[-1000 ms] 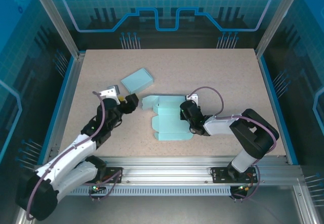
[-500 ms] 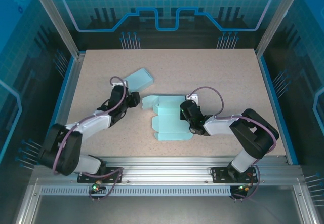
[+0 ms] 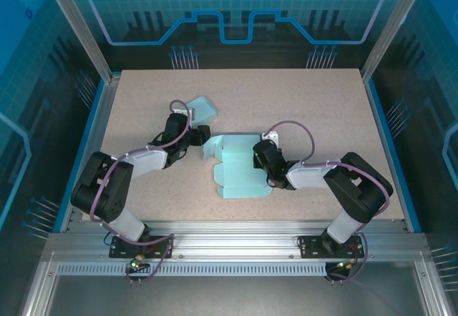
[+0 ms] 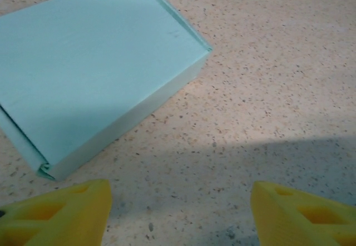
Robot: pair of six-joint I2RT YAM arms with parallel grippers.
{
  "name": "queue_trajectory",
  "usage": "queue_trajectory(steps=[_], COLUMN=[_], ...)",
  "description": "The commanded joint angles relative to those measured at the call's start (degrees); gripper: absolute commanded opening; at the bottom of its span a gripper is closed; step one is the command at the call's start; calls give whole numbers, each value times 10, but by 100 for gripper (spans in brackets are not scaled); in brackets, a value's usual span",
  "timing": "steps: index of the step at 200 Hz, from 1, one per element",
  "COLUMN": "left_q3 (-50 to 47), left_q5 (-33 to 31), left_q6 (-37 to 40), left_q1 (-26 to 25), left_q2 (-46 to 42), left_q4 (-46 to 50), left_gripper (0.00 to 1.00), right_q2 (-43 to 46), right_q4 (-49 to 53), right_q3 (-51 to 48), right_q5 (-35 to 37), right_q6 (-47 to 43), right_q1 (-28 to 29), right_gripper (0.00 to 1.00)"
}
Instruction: Fold the paper box
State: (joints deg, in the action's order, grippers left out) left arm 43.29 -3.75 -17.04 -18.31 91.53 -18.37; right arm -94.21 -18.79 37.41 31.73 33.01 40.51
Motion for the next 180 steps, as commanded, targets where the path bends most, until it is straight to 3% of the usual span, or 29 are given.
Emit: queue_trajectory(steps=[1,83,180], left_q3=[-17,-93,-89], left_q5=[32,25,41], left_q6=[-11,-88,-64], left_q1=[-14,-59,-101], left_q2=[-27,-73,-67], left_q4=[-4,-10,-8], left_gripper=[68,69,69], right_q2=[-20,-23,-30], right_q4=[28,30,24], right_q3=[18,21,25], right_q5=[5,6,-7], right_q6=[3,6,3], right_q1=[9,10,9], right_gripper=[0,0,0])
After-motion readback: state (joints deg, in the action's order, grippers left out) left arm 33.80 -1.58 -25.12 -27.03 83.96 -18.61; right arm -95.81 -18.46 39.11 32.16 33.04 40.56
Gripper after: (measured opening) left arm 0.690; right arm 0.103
